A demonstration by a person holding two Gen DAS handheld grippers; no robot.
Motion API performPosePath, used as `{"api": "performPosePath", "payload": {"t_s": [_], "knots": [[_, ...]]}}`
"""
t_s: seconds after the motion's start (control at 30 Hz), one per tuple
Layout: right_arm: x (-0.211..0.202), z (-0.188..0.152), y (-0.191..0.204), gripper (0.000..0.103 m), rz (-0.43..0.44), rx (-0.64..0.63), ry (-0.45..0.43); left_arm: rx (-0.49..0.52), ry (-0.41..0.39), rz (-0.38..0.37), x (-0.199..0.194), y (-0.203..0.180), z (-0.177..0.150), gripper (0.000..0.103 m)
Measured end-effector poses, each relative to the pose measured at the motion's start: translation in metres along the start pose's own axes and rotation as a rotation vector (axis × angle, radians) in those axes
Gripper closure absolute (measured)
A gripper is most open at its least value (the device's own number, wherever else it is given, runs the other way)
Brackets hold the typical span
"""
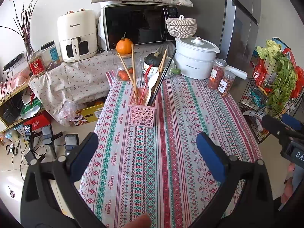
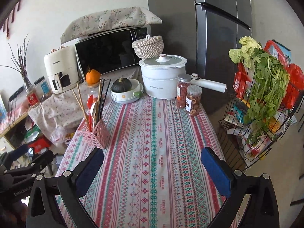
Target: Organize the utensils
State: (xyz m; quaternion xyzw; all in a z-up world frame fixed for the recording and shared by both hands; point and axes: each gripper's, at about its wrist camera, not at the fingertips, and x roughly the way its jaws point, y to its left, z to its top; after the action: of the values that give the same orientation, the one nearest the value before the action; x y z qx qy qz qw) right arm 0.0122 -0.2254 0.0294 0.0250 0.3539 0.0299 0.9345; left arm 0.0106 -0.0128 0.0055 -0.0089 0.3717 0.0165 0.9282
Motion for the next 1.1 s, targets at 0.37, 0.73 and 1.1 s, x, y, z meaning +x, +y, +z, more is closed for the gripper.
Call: {"api": "performPosePath", "payload": {"t_s": [0.37,0.73,1.1], "knots": [[0.014,-0.002,0.004,0.0,-0.029,-0.032,0.024,0.002,-0.001,-0.003,0.0,-0.009,-0.003,0.001],[0.018,-0.003,0.007,0.0,-0.022,-0.03,0.039,0.008,0.0,0.008,0.001,-0.01,-0.006,0.001],[0.022,-0.004,0.005,0.0,-0.023,-0.027,0.045,0.011,-0.005,0.007,-0.001,-0.011,-0.007,0.001]]}}
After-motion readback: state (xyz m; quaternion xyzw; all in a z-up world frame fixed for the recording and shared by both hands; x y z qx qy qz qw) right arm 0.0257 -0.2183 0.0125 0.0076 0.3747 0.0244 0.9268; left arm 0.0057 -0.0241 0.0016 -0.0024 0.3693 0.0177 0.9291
